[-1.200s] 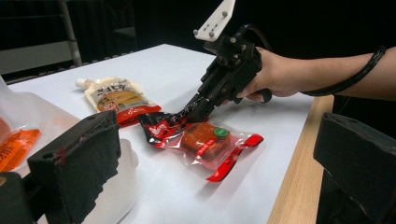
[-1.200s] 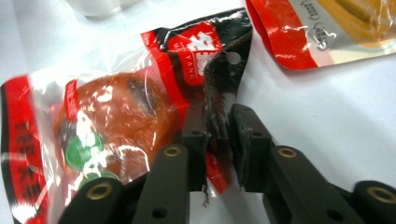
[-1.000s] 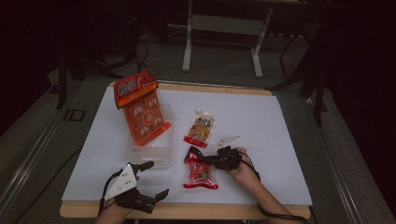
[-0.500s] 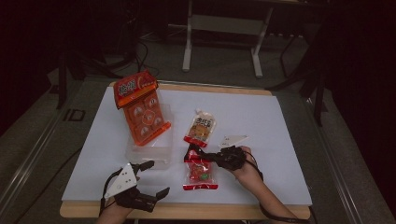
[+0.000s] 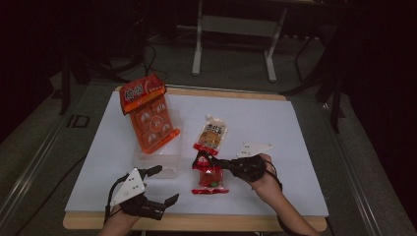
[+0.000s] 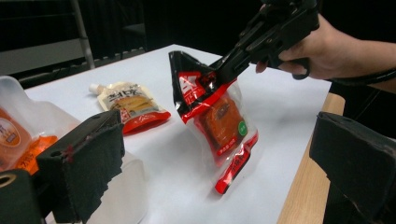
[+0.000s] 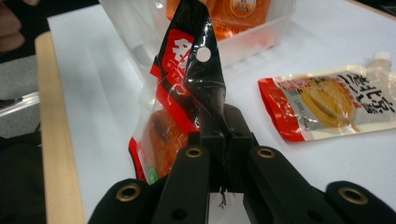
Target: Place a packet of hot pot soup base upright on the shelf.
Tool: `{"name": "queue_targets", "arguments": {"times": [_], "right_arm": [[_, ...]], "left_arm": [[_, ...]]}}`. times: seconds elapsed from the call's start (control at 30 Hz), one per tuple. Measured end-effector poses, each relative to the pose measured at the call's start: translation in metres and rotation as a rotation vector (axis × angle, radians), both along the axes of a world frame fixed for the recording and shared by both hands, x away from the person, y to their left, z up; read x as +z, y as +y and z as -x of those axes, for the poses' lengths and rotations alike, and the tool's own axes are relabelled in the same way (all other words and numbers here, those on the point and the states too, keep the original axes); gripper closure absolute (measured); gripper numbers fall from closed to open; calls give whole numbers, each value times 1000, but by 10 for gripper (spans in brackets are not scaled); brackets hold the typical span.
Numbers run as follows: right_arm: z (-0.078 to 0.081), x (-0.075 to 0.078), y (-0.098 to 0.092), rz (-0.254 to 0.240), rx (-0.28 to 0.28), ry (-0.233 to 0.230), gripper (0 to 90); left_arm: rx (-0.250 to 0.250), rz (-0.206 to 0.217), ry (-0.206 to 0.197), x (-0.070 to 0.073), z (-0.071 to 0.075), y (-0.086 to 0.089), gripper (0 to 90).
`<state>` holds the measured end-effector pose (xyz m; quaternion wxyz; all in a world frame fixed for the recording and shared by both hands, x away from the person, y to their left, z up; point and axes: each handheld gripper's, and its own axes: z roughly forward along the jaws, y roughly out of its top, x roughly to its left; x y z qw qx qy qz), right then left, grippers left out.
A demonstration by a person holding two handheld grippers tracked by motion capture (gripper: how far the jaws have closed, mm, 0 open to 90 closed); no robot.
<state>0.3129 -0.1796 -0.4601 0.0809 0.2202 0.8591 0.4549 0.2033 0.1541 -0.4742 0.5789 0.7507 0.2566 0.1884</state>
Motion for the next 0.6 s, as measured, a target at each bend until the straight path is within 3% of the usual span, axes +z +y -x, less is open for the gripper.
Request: {"name": "queue_targets", "arguments": {"times": [0.1,0.3,0.43,0.6], "right_arm": [[4,6,-2,-14,4,-13,895],[13,15,-6,-27,15,-35,895],[17,18,-7,-35,19,-39,895],[22,23,-7,-48,32,-49,894]], "left_arm": [[-5,-27,-4,3,-1,-3,41],[-34,-16,22,6,-8,-6,41],[-47,-33,27,10,-15,-13,51],[-51,-43,38,17,-27,-20,122]]}}
